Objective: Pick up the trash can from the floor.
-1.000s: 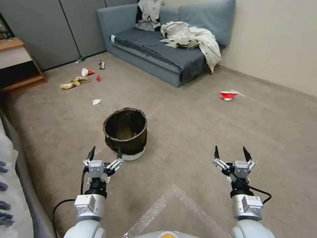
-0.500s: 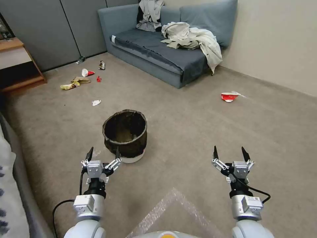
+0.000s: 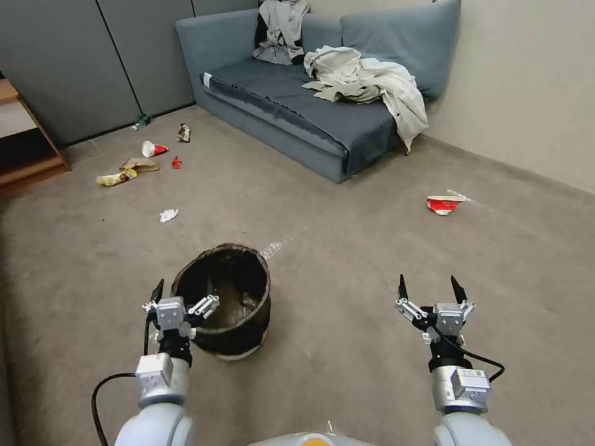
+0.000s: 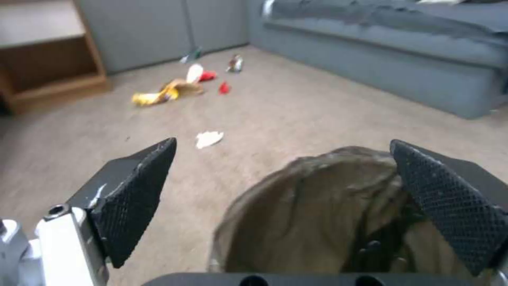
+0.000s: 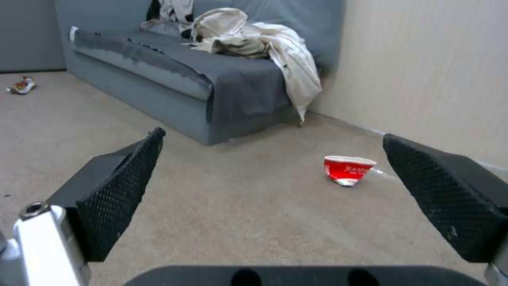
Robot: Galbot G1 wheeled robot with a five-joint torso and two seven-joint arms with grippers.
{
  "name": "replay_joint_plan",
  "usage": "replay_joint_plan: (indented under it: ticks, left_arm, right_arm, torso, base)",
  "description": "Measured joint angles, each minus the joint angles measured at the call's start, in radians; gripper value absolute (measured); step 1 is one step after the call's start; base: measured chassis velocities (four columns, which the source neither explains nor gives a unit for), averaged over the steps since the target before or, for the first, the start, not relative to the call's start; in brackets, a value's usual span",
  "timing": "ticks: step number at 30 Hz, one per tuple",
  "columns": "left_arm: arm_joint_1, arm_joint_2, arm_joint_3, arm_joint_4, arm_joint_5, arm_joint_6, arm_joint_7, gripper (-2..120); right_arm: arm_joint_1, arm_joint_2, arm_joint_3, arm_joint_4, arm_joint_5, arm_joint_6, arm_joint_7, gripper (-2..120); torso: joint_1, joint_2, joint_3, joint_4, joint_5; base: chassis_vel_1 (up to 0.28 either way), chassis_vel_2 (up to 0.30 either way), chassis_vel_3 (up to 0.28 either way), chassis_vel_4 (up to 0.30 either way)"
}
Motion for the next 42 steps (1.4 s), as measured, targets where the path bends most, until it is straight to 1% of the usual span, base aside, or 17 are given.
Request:
replay_joint_plan:
  ticks: [1, 3, 29, 30, 32, 33, 34, 36, 37, 38, 39, 40, 41, 42]
  left_arm:
    - [-0.005, 0.001, -0.001, -0.007, -0.012, 0.022, -0.011, 100]
    - [-0.007, 0.001, -0.001, -0.010, -0.019, 0.035, -0.017, 100]
    - [-0.006, 0.001, -0.002, -0.012, -0.020, 0.033, -0.015, 100]
    - [-0.018, 0.005, -0.017, 0.000, -0.067, 0.063, -0.002, 100]
    - [-0.031, 0.007, -0.028, 0.015, -0.081, 0.063, 0.010, 100]
    - [-0.052, 0.009, -0.039, 0.037, -0.084, -0.017, 0.076, 100]
    - [-0.049, 0.009, -0.040, 0.044, -0.081, -0.066, 0.105, 100]
    - [-0.049, 0.009, -0.040, 0.044, -0.081, -0.066, 0.105, 100]
    - [-0.039, 0.008, -0.041, 0.052, -0.077, -0.117, 0.132, 100]
    - [-0.032, 0.007, -0.041, 0.057, -0.074, -0.152, 0.151, 100]
    - [-0.023, 0.004, -0.042, 0.062, -0.068, -0.202, 0.172, 100]
    - [-0.023, 0.004, -0.042, 0.062, -0.068, -0.202, 0.172, 100]
    - [-0.001, -0.002, -0.040, 0.068, -0.054, -0.264, 0.194, 100]
    - [0.009, -0.007, -0.037, 0.069, -0.051, -0.281, 0.198, 100]
  right_arm:
    - [0.000, 0.000, 0.000, -0.001, 0.000, 0.000, 0.000, 100]
    - [0.000, 0.000, 0.001, -0.001, 0.000, 0.000, 0.000, 100]
    - [0.000, 0.000, 0.001, -0.001, -0.001, 0.001, 0.002, 100]
    - [0.006, -0.002, 0.001, -0.007, -0.001, 0.004, 0.003, 100]
    - [0.012, -0.004, 0.001, -0.013, -0.001, 0.007, 0.004, 100]
    - [0.015, -0.005, 0.001, -0.018, -0.001, 0.011, 0.005, 100]
    - [0.016, -0.005, 0.001, -0.017, -0.001, 0.014, 0.006, 100]
    - [0.016, -0.005, 0.001, -0.017, -0.001, 0.014, 0.006, 100]
    - [0.016, -0.005, 0.001, -0.018, -0.001, 0.015, 0.007, 100]
    - [0.016, -0.005, 0.001, -0.018, 0.000, 0.016, 0.007, 100]
    - [0.016, -0.005, 0.001, -0.017, 0.000, 0.018, 0.007, 100]
    - [0.016, -0.005, 0.001, -0.017, 0.000, 0.018, 0.007, 100]
    - [0.015, -0.005, 0.001, -0.014, 0.000, 0.018, 0.007, 100]
    - [0.015, -0.005, 0.002, -0.013, 0.000, 0.018, 0.007, 100]
  torso:
    - [0.000, 0.000, 0.000, 0.0000, 0.0004]
    - [0.000, 0.000, 0.000, 0.0001, 0.0000]
    - [0.000, 0.000, 0.000, 0.0001, 0.0002]
    - [0.000, 0.000, 0.000, 0.0002, 0.0004]
    - [0.000, 0.000, 0.000, 0.0005, 0.0006]
    - [0.000, 0.000, 0.000, -0.0009, -0.0001]
    - [0.000, 0.000, 0.000, -0.0005, 0.0006]
    - [0.000, 0.000, 0.000, -0.0005, 0.0006]
    - [0.000, 0.000, 0.000, 0.0003, 0.0006]
    - [0.000, 0.000, 0.000, 0.0001, 0.0002]
    - [0.000, 0.000, 0.000, 0.0001, -0.0002]
    - [0.000, 0.000, 0.000, 0.0001, -0.0002]
    - [0.000, 0.000, 0.000, 0.0004, 0.0007]
    - [0.000, 0.000, 0.000, 0.0004, -0.0002]
  base:
    - [0.000, 0.000, 0.000, 0.000]
    - [0.048, -0.032, -0.070, 0.031]
    - [0.005, -0.006, -0.009, 0.003]
    - [0.000, 0.000, 0.000, 0.000]
    - [0.000, 0.000, 0.000, 0.000]
    - [0.000, 0.000, 0.000, 0.000]
    - [0.000, 0.000, 0.000, 0.000]
    - [0.000, 0.000, 0.000, 0.000]
    - [0.000, 0.000, 0.000, 0.000]
    - [0.000, 0.000, 0.000, 0.000]
    - [0.000, 0.000, 0.000, 0.000]
    - [0.000, 0.000, 0.000, 0.000]
    - [0.000, 0.000, 0.000, 0.000]
    - [0.000, 0.000, 0.000, 0.000]
